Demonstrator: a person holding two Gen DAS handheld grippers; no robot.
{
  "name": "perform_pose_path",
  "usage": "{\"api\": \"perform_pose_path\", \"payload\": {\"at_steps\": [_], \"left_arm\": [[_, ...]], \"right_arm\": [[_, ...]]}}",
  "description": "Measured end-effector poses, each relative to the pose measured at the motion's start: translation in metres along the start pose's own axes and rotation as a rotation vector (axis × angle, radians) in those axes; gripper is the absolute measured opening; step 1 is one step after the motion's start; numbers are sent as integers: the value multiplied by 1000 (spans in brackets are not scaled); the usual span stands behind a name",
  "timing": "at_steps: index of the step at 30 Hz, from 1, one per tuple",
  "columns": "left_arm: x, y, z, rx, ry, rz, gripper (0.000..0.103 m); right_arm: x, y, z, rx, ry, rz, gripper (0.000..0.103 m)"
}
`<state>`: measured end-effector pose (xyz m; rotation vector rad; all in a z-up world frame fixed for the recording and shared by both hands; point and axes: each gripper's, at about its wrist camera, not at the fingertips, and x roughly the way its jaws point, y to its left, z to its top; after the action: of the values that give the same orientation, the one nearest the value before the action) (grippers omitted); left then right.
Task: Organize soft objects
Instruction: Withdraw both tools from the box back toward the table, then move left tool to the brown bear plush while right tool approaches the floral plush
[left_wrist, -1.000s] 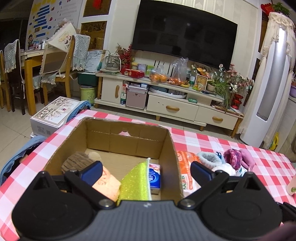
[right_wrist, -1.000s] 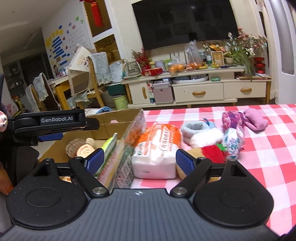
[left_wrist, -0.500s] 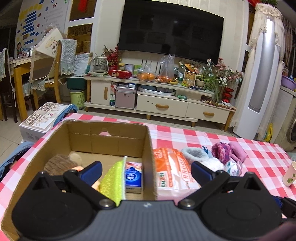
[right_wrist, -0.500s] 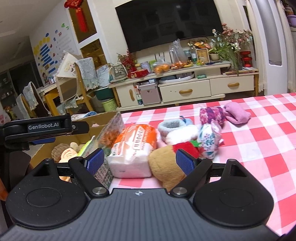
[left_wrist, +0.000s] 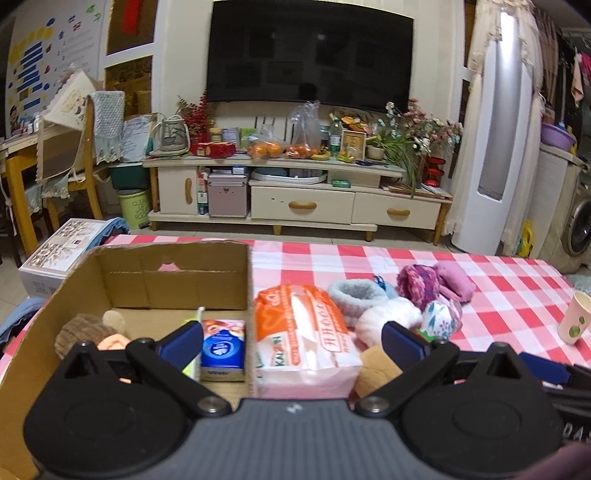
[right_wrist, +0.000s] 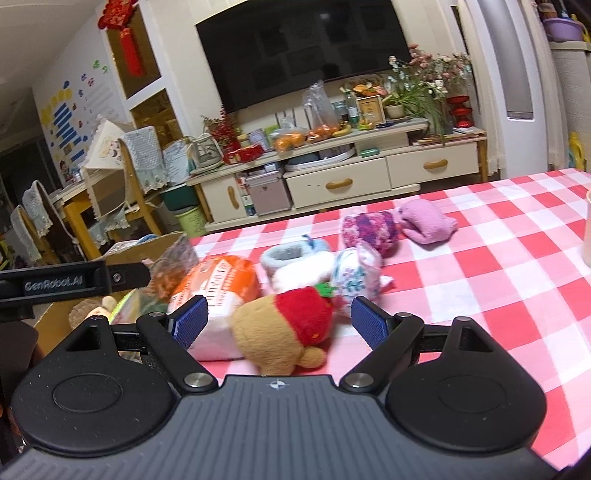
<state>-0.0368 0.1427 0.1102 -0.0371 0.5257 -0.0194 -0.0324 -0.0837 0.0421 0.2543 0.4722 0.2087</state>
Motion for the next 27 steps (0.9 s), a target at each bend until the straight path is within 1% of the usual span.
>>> {"api": "perform_pose_path", "payload": {"at_steps": [10,15,18,21,27], "left_arm": [[8,-31,-7,64,12,-47,102],[16,-52,-15,108,40,-105,102],[22,-64,-21,140,58,-136,102],[29,-75,-27,167,82,-150,102],[46,-88,-36,183,119,-165,102]], "right_arm": [[5,-7,-5,54,-13,-75,103],[13,-17,-10,86,-14,-97,103],[22,-23,-13,108,-10,-93,103],[30,-29,-14,133,0,-75,103],[51,-39,-7,159,44,2,103]]}}
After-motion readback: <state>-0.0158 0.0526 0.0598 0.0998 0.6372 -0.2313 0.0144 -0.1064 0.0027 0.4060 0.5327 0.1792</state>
